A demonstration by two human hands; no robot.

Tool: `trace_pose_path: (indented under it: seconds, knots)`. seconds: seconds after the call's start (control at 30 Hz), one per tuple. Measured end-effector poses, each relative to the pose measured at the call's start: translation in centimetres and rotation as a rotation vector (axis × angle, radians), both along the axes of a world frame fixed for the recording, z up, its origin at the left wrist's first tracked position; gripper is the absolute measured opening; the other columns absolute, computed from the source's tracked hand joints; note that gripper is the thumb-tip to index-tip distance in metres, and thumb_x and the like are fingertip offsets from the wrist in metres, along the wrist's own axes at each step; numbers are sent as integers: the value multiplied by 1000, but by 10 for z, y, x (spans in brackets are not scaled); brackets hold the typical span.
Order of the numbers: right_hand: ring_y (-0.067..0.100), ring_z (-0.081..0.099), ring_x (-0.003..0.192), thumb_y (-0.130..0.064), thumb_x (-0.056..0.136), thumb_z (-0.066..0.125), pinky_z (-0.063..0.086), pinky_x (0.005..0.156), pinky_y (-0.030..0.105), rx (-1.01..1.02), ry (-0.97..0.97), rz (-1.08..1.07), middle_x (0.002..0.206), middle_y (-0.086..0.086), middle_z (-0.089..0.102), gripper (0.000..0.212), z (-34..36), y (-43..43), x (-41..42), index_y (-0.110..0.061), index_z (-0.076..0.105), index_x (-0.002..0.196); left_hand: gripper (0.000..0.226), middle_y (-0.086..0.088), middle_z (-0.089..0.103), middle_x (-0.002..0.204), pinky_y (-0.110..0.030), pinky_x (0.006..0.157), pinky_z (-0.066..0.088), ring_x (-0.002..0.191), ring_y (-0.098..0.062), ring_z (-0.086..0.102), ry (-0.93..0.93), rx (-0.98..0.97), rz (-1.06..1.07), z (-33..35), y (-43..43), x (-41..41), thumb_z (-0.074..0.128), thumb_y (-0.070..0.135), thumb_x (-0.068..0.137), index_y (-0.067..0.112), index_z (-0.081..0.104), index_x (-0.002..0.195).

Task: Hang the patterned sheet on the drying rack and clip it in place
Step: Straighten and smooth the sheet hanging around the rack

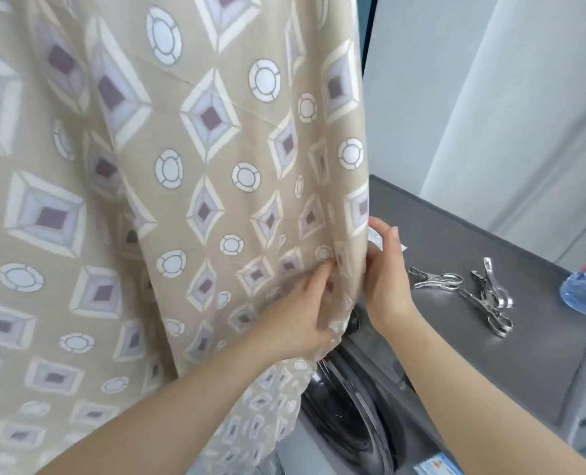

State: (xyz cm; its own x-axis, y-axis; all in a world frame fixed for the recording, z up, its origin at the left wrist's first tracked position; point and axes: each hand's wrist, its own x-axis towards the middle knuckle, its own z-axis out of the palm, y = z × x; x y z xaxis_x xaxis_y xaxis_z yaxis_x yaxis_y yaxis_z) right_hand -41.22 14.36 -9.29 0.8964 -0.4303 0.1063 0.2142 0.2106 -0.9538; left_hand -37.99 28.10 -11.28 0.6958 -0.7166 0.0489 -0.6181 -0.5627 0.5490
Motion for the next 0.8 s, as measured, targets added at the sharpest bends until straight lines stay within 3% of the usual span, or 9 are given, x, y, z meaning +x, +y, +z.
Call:
trace_pose_path:
  seconds: [0.1,0.17,0.2,0.3,0.4,0.47,0.63,0.73,0.8]
  knots:
    - [39,63,94,-64,82,49,51,80,52,59,-11,102,106,32,61,66,28,-2,13,-7,53,115,69,25,50,111,-27,83,50,90,-3,60,94,-345,-15,27,-5,7,54,8,81,46,25,130]
    - [38,65,100,-58,76,62,55,76,41,158,79,189,111,26,64,68,37,-8,19,-5,56,117,63,18,54,96,-18,78,47,80,-3,61,74,-552,58,46,-8,11,47,-3,81,52,34,109]
    - [32,67,95,-57,78,55,56,73,34,223,123,285,105,18,69,60,39,-11,22,-8,62,113,63,15,56,90,-20,75,48,77,-6,61,56,-612,102,53,-9,14,45,-5,81,52,36,103]
    - [24,67,96,-65,80,39,54,81,33,361,160,440,109,11,69,66,45,-15,25,-16,68,113,62,12,57,87,-33,75,53,78,-14,63,85,-678,135,65,-14,20,44,-6,82,53,39,99]
    - [30,56,116,-65,67,62,43,100,40,421,73,524,129,15,57,79,55,-19,30,-14,58,128,61,12,59,90,-24,77,51,80,-10,61,80,-688,115,72,-13,19,44,-6,83,53,39,100]
    - [31,58,111,-49,62,78,44,99,43,454,-23,589,123,16,60,80,68,-25,33,-10,56,128,59,13,61,91,-19,75,49,81,-7,61,64,-727,135,78,-14,20,46,-4,84,52,41,99]
    - [34,56,117,-29,48,90,44,98,53,513,-207,361,130,18,56,89,88,-58,42,-10,54,128,54,6,59,90,-34,73,53,69,-10,63,11,-808,118,108,-24,27,44,-6,85,47,45,98]
    - [32,57,118,-28,71,76,46,95,53,637,-272,83,133,15,56,45,105,-76,43,-16,56,109,53,7,54,95,-33,73,51,64,-2,61,2,-780,91,128,-36,32,36,-5,89,47,42,98]
    - [26,69,94,-32,88,58,56,75,40,624,-256,74,109,13,70,24,117,-83,38,-11,68,95,50,8,52,97,-28,73,49,68,-3,62,-17,-757,87,139,-46,38,34,-4,90,45,41,101]
